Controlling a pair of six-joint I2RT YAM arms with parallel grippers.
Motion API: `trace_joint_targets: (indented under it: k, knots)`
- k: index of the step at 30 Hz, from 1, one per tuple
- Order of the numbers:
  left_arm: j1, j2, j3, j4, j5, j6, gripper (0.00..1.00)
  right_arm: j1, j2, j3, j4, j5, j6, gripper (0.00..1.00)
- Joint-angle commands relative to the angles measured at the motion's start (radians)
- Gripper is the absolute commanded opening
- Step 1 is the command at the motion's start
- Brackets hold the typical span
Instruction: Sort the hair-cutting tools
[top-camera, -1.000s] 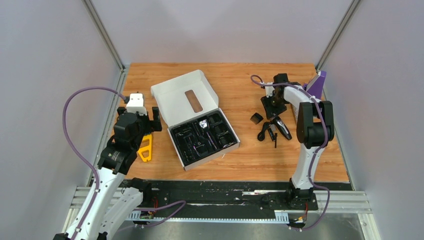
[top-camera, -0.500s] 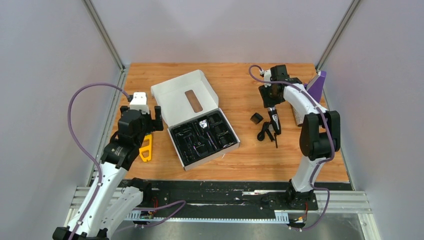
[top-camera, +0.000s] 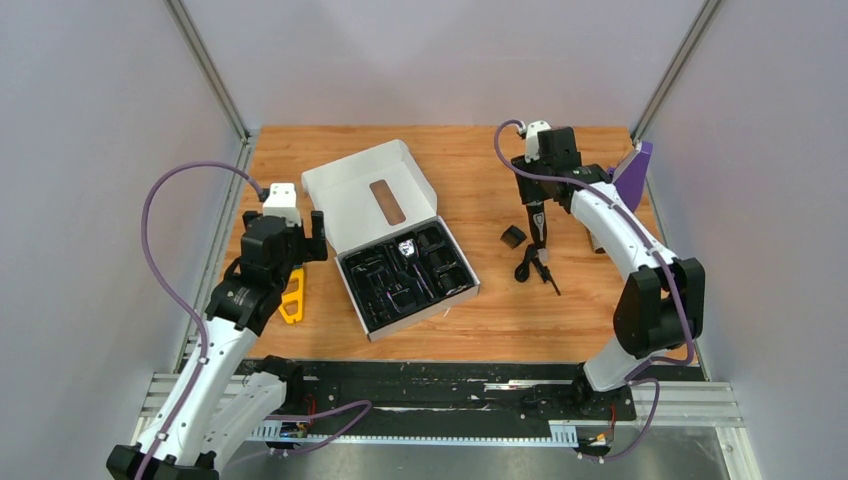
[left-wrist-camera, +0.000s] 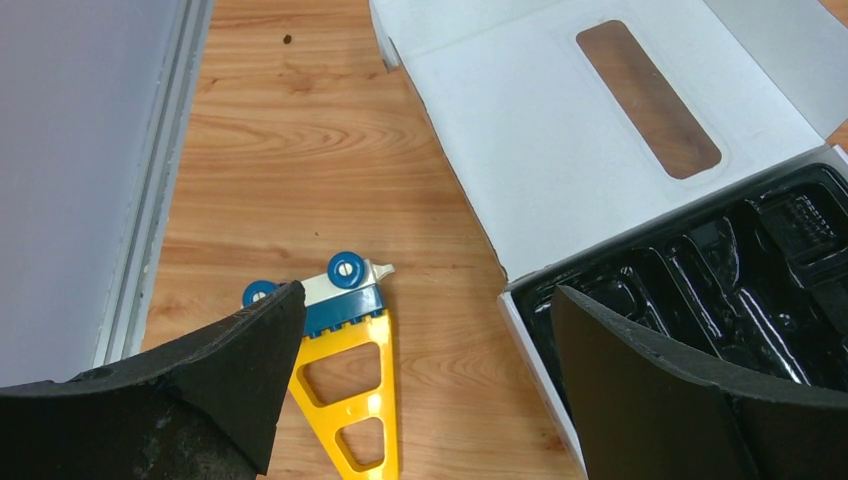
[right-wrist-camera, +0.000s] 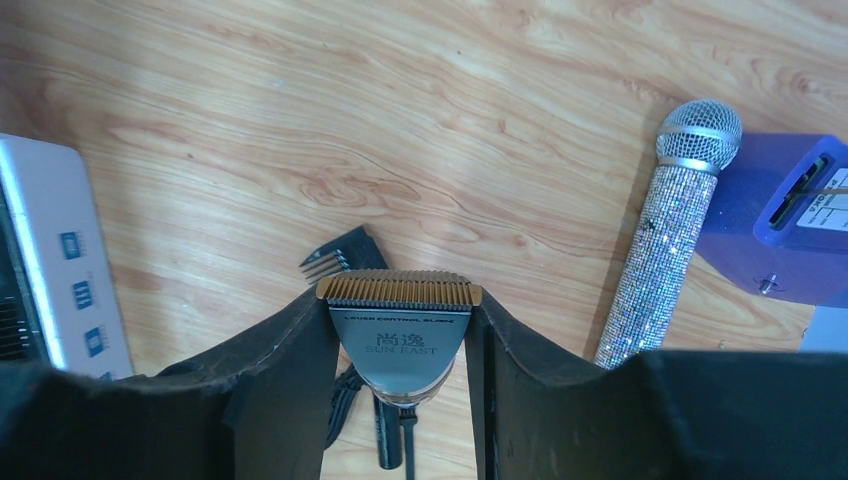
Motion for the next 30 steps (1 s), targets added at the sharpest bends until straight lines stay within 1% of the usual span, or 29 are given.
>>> trace_joint_targets:
  k: [1, 7, 12, 14, 16, 23, 30]
  knots:
    - [-0.003, 0.01, 0.002, 0.024, -0.008, -0.015, 1.0, 0.047, -0.111, -0.015, 0.146, -0.013, 0.051, 0.0]
    - [-0.003, 0.024, 0.004, 0.022, -0.012, -0.016, 1.0, 0.169, -0.161, -0.006, 0.178, -0.02, 0.092, 0.0]
    - [-0.003, 0.031, 0.005, 0.019, -0.014, -0.018, 1.0, 0.283, -0.16, 0.026, 0.178, -0.044, 0.154, 0.0]
    - [-0.003, 0.034, 0.005, 0.018, -0.015, -0.017, 1.0, 0.326, -0.149, 0.032, 0.178, -0.05, 0.212, 0.0]
    - [-0.003, 0.038, 0.006, 0.017, -0.017, -0.017, 1.0, 0.363, -0.135, 0.033, 0.178, -0.089, 0.251, 0.0]
    - [-0.003, 0.046, 0.007, 0.017, -0.015, -0.018, 1.0, 0.478, -0.073, 0.052, 0.178, -0.112, 0.319, 0.0]
    - [-0.003, 0.048, 0.007, 0.015, -0.016, -0.018, 1.0, 0.535, -0.015, 0.049, 0.175, -0.105, 0.383, 0.0]
